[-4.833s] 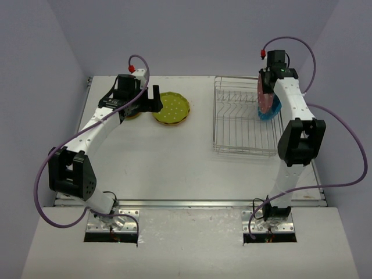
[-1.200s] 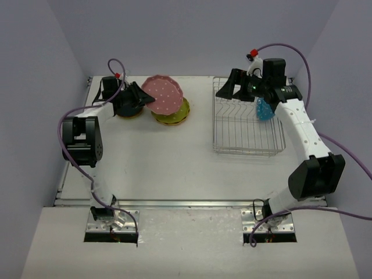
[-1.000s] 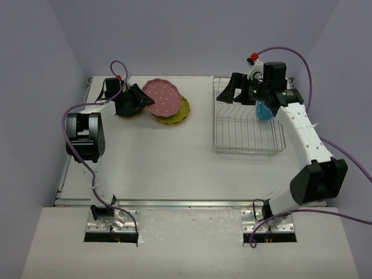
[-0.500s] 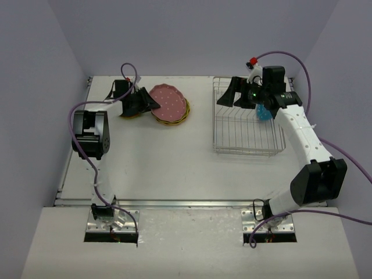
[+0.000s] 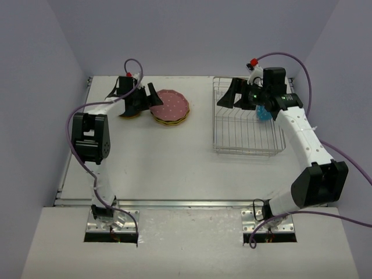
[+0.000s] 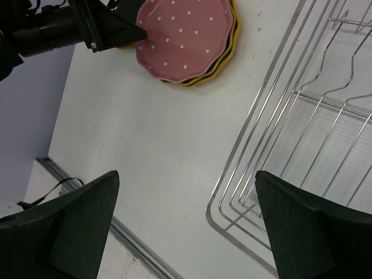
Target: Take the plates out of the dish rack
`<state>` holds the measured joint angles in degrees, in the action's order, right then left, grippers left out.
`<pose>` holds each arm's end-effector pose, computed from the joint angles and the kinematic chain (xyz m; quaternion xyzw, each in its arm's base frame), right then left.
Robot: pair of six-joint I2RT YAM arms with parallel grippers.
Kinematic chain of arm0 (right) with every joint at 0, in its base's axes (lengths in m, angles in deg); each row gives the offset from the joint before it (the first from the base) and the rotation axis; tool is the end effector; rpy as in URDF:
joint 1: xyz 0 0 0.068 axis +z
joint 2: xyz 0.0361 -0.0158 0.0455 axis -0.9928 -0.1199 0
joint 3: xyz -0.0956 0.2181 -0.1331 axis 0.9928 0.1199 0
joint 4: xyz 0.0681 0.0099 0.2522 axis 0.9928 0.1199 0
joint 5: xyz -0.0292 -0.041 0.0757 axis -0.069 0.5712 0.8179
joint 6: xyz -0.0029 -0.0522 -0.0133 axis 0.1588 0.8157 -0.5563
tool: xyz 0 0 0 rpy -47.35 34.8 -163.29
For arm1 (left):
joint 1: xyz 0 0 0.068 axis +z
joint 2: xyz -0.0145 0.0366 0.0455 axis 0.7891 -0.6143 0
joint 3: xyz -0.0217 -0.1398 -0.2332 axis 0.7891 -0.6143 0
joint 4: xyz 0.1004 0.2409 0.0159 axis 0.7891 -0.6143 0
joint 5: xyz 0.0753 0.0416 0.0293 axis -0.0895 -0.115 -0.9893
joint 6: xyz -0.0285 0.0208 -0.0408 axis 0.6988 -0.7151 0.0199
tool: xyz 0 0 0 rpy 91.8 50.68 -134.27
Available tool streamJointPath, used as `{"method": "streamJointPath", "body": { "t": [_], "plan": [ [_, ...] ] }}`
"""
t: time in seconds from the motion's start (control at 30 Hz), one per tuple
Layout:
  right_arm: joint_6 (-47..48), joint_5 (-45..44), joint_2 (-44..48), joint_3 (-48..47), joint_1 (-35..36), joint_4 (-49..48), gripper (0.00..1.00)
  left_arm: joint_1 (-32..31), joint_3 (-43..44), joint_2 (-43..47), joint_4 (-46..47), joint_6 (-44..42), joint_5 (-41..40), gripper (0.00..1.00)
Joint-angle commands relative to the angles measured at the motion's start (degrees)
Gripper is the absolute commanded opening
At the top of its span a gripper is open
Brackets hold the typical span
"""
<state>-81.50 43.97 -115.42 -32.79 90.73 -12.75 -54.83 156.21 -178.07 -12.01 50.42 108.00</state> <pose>0.3287 0.0615 0.3506 0.0118 0.8653 0.3391 0.3689 0.4525 -0.0371 0.2005 -0.0398 0.8950 -0.2765 0.3479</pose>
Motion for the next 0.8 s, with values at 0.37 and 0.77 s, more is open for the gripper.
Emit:
{"method": "streamJointPath", "body": {
  "t": [0.37,0.77],
  "plan": [
    [6.01,-22.94,4.21,-1.0,-0.32,0.94,0.99,-10.8,1.13,11.63,-3.18,-14.12,-35.03,0.9],
    [11.03,-47.5,-4.34,-7.27,-6.47,1.48,0.9,-12.44,-8.29,29.53,-0.49,-19.14,-32.26,0.91]
  ]
}}
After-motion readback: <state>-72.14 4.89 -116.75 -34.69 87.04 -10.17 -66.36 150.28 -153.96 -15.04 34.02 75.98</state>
